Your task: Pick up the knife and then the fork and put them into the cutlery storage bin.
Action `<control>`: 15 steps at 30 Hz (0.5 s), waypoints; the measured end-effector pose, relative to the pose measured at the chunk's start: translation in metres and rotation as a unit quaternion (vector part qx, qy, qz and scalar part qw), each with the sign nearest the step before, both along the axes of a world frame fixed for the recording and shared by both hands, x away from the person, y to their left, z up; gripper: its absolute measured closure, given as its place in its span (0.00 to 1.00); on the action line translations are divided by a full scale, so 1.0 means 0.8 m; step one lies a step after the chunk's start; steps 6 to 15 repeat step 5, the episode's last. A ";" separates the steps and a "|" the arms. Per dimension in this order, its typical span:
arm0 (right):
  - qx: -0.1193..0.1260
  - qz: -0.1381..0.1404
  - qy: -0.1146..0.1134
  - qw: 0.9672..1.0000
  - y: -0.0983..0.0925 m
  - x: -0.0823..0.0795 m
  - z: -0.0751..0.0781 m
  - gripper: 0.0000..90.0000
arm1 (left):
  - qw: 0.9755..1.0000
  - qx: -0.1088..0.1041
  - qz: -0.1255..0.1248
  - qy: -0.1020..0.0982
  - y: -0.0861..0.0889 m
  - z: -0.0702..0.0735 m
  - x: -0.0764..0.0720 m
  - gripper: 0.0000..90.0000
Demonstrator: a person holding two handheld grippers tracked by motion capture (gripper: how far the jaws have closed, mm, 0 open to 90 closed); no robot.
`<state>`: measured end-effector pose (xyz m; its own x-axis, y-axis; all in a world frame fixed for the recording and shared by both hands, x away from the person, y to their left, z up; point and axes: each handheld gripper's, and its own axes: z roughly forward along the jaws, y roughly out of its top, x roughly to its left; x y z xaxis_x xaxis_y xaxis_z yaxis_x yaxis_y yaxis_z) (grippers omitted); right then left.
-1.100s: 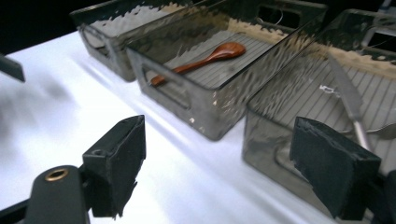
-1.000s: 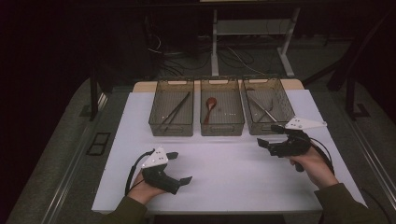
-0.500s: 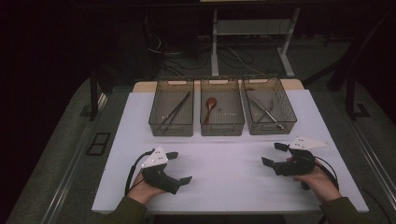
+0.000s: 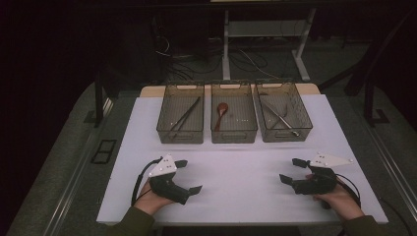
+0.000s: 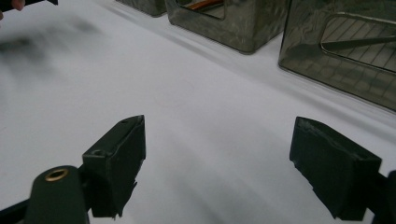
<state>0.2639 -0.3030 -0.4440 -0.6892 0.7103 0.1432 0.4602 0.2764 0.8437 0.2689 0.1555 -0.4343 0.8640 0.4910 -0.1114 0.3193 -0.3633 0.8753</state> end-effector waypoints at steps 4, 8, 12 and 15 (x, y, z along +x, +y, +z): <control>0.003 0.000 -0.001 1.000 -0.001 0.000 0.000 0.20 | 1.000 0.002 -0.001 0.000 0.000 0.000 0.000 0.00; 0.003 -0.001 -0.002 1.000 -0.001 0.000 0.001 0.20 | 1.000 0.003 -0.001 0.000 0.000 0.000 0.000 0.00; 0.003 -0.001 -0.002 1.000 -0.001 0.000 0.001 0.20 | 1.000 0.003 -0.001 0.000 0.000 0.000 0.000 0.00; 0.003 -0.001 -0.002 1.000 -0.001 0.000 0.001 0.20 | 1.000 0.003 -0.001 0.000 0.000 0.000 0.000 0.00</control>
